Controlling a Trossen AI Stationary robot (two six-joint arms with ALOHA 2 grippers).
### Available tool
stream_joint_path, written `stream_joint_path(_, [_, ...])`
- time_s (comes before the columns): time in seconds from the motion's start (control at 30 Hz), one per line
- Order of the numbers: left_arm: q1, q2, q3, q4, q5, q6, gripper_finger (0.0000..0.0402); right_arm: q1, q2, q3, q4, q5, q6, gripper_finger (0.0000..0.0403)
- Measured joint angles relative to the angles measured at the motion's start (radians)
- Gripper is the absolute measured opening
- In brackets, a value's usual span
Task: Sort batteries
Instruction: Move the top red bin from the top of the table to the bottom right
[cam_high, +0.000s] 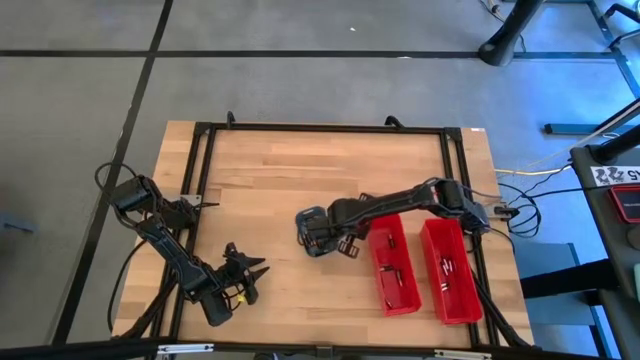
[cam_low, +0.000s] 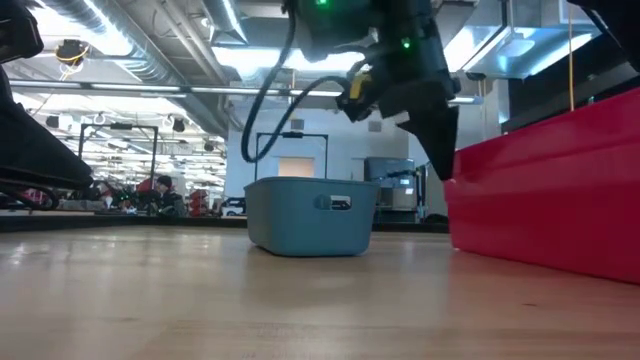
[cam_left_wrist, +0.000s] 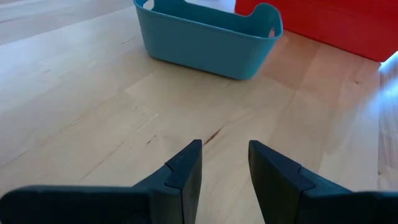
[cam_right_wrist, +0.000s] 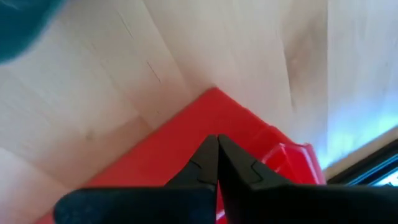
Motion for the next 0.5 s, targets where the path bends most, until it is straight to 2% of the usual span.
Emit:
stream_joint_path(0.3, [0.0,0.0,0.0,0.005,0.0,0.0,0.012,0.037,-0.002,-0.054,0.001,-0.031,-0.005,0.0005])
stream_joint_path(0.5, [-0.001,0.0,0.0,0.006,0.0,0.0,0.012,0.072,-0.007,-0.091,-0.001,-0.104,0.006,0.0005])
